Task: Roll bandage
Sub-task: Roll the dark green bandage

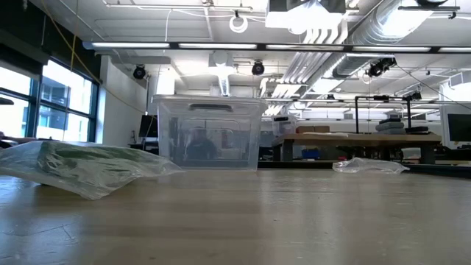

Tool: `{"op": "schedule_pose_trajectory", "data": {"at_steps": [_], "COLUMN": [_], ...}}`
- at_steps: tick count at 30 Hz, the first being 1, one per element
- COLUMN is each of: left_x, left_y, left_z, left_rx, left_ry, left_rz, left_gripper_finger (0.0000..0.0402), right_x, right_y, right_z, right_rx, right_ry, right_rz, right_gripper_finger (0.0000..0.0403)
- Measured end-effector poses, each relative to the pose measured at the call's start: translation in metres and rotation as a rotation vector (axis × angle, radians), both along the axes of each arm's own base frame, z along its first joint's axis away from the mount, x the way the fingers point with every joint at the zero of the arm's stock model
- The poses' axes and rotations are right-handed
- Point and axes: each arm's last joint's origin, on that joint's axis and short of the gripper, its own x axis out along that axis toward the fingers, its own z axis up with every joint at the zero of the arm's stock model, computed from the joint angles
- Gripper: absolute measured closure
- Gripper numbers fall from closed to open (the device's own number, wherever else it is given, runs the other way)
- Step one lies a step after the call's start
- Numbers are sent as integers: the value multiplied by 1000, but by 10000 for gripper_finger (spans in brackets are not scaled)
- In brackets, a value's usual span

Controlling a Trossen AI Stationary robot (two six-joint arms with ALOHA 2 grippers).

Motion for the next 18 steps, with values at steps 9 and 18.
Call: {"op": "schedule_pose_trajectory", "data": {"at_steps": [9,18], "left_x": [10,10], "left_y": [12,11], "left_z": [-12,-13], "left_rx": [-76,-76], "left_ry": [93,106], "left_rz": [-28,-53], "left_gripper_finger": [396,396], "right_x": [40,49], "right_y": [-41,-55], "right_z": [-41,-55], "right_rx": [123,165], "right_ry": [332,493], "right_rz": [-99,-93], "right_gripper_finger": [215,208]}}
